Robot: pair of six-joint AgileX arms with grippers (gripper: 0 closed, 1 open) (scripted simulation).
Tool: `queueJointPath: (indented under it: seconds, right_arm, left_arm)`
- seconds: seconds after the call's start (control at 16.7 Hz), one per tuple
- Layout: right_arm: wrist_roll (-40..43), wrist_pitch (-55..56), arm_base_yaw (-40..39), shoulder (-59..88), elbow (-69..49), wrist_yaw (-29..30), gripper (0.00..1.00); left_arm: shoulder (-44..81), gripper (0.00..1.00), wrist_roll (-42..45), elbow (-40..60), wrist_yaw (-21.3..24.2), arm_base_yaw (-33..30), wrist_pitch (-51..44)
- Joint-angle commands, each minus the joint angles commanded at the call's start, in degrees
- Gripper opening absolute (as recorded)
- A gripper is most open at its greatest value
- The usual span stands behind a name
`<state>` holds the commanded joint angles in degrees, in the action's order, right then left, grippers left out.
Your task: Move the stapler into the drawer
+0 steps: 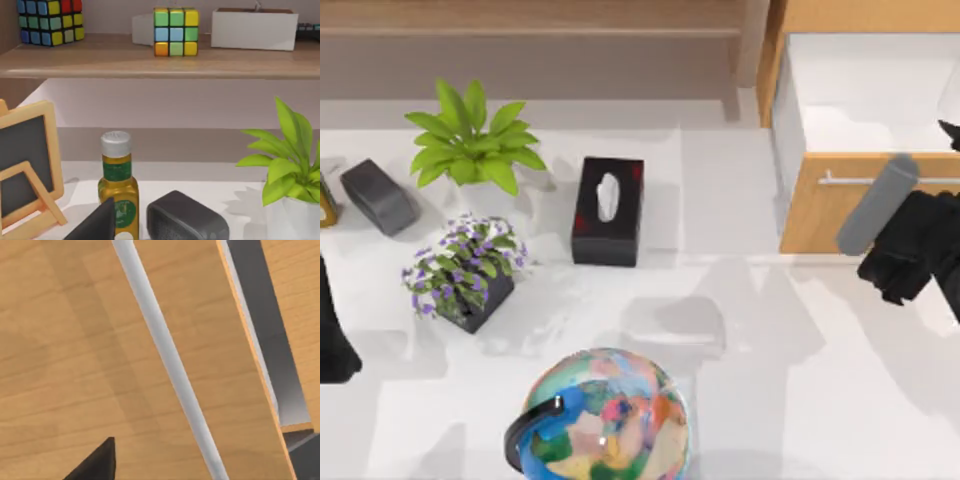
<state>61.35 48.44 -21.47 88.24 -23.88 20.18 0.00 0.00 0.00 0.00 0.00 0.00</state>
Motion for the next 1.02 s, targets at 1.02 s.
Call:
queueJointPath:
  seconds: [1.02]
  right_arm:
    - [-38.68, -96.01, 26.14, -17.56, -17.71, -16.42, 1.0]
  left_arm:
    - [0.0, 1.0, 0.0, 0.0, 0.0, 0.0, 0.0]
